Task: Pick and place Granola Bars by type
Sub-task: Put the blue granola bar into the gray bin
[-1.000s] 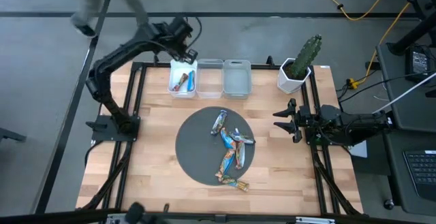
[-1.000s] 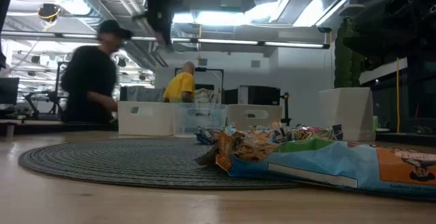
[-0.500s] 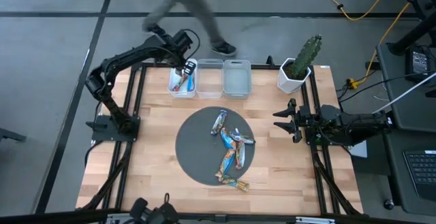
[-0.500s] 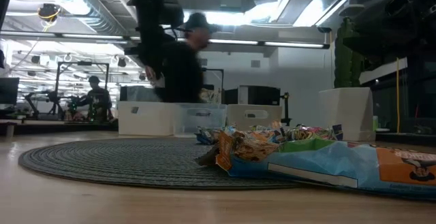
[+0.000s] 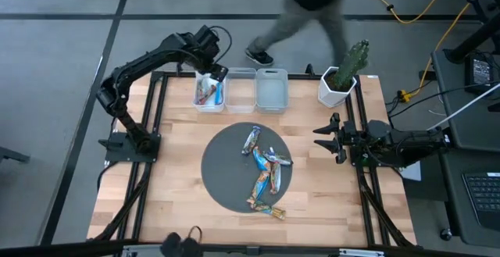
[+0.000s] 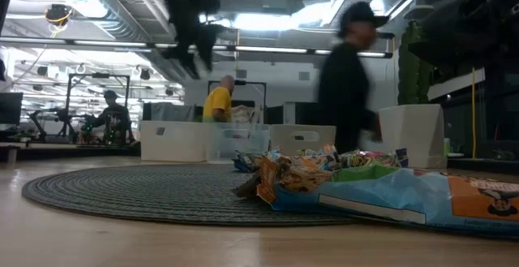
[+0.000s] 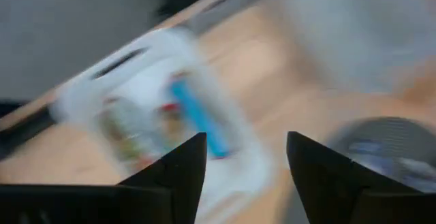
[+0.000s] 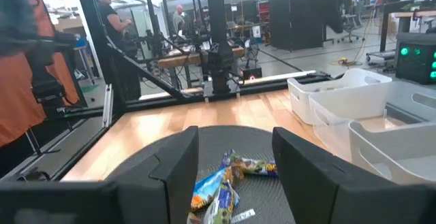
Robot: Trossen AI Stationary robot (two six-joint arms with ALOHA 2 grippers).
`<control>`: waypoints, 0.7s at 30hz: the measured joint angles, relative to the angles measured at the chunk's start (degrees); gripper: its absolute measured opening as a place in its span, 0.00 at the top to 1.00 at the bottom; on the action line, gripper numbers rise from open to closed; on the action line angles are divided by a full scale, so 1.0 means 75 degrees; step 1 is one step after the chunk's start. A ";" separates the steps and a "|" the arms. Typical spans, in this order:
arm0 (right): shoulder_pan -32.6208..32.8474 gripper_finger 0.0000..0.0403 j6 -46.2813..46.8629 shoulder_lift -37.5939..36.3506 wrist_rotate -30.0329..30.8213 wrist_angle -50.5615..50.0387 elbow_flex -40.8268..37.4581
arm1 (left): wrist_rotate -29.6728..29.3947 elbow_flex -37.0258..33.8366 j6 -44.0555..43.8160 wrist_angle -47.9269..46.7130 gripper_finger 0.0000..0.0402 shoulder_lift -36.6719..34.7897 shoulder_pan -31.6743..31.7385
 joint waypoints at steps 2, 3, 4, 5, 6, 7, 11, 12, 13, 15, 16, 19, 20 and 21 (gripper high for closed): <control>-0.0001 0.53 -0.0005 -0.0003 0.0000 0.0117 0.0001 | 0.0521 0.0332 -0.0127 0.0161 0.51 -0.0164 -0.0359; -0.0001 0.53 -0.0012 0.0000 0.0000 0.0158 -0.0001 | 0.0671 0.0469 -0.0141 0.0239 0.51 -0.0279 -0.0608; -0.0001 0.53 -0.0015 -0.0002 0.0000 0.0197 -0.0001 | 0.0766 0.0616 -0.0142 0.0335 0.51 -0.0374 -0.0916; 0.0000 0.53 -0.0015 -0.0003 0.0000 0.0226 -0.0001 | 0.0795 0.0778 -0.0143 0.0463 0.51 -0.0466 -0.1243; 0.0000 0.53 -0.0015 -0.0003 0.0000 0.0232 0.0000 | 0.0801 0.0948 -0.0147 0.0529 0.52 -0.0559 -0.1573; -0.0001 0.53 -0.0015 -0.0003 0.0000 0.0229 0.0001 | 0.0795 0.1140 -0.0165 0.0520 0.53 -0.0641 -0.1907; -0.0001 0.53 0.0000 -0.0001 0.0000 0.0228 -0.0001 | 0.0361 0.2218 -0.0264 0.0538 0.54 -0.0921 -0.3216; 0.0000 0.53 -0.0007 -0.0001 0.0000 0.0225 -0.0001 | 0.0038 0.2466 -0.0235 0.0558 0.54 -0.0973 -0.3530; -0.0001 0.53 -0.0013 0.0000 0.0001 0.0224 -0.0001 | -0.0314 0.2689 -0.0222 0.0565 0.54 -0.0997 -0.3824; -0.0001 0.53 -0.0015 0.0000 0.0000 0.0221 0.0001 | -0.1018 0.3095 -0.0226 0.0586 0.55 -0.0993 -0.4351; -0.0001 0.53 -0.0018 -0.0003 0.0000 0.0221 0.0001 | -0.1284 0.3213 -0.0323 0.0587 0.55 -0.0986 -0.4554; -0.0001 0.53 -0.0025 0.0000 0.0000 0.0221 0.0001 | -0.1616 0.3351 -0.0789 0.0654 0.55 -0.0887 -0.4924; -0.0001 0.53 -0.0025 -0.0003 0.0003 0.0221 -0.0001 | -0.1619 0.3348 -0.0969 0.0651 0.55 -0.0816 -0.4981; -0.0001 0.53 -0.0018 -0.0003 0.0003 0.0220 -0.0001 | -0.1619 0.3346 -0.1116 0.0662 0.55 -0.0726 -0.5019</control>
